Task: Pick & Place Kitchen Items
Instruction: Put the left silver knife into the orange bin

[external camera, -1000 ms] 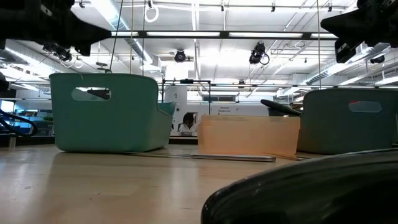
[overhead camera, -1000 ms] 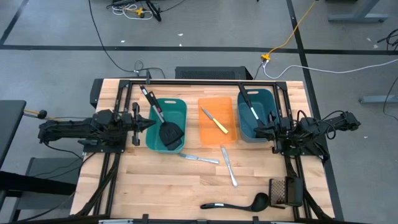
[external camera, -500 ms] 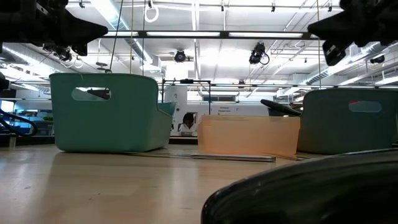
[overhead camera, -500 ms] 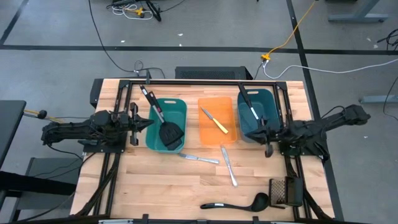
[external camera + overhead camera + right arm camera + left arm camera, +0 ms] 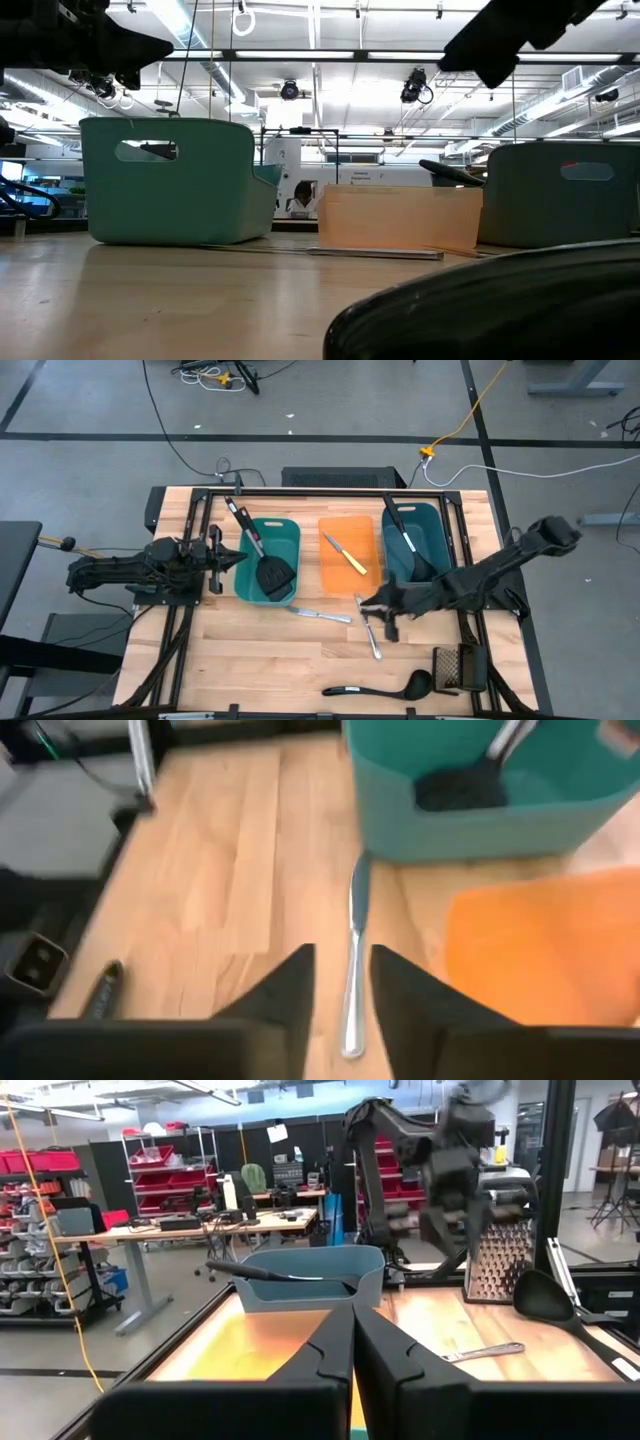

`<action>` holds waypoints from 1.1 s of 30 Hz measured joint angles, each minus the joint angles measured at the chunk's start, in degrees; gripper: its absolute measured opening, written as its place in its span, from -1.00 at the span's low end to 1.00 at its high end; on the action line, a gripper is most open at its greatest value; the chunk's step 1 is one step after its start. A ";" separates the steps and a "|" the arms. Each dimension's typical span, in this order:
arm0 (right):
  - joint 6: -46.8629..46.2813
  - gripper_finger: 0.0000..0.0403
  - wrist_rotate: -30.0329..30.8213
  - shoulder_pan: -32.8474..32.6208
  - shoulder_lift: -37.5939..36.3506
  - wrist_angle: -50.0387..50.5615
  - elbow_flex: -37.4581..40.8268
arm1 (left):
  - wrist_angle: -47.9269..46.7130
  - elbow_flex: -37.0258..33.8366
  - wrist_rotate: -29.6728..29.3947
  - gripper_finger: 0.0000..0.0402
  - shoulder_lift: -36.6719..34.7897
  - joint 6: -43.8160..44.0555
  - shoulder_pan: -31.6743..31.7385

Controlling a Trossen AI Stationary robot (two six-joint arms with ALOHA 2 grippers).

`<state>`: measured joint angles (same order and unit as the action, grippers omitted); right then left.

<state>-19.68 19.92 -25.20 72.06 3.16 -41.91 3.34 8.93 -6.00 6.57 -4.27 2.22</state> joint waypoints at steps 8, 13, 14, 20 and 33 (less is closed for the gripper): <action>-2.30 -0.16 6.02 -1.76 16.29 3.15 -9.53 | 0.63 0.00 0.00 -0.91 0.00 0.52 0.00; -3.49 -0.16 6.52 -1.26 22.43 4.20 -11.96 | 0.58 0.00 0.02 -0.94 0.02 0.59 0.00; -3.69 -0.16 6.14 -1.08 23.30 4.22 -12.13 | 0.60 0.00 0.04 -0.94 0.00 0.59 0.00; -6.35 -0.11 4.85 0.01 26.94 3.79 -12.35 | 0.60 0.00 0.20 -0.94 0.00 0.23 0.00; -7.10 -0.01 3.77 0.09 30.79 3.10 -12.35 | 0.60 0.00 0.15 -0.92 0.00 -0.09 0.00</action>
<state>-26.79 23.69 -25.10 102.85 6.26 -54.26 3.95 8.93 -5.85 6.57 -4.36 2.22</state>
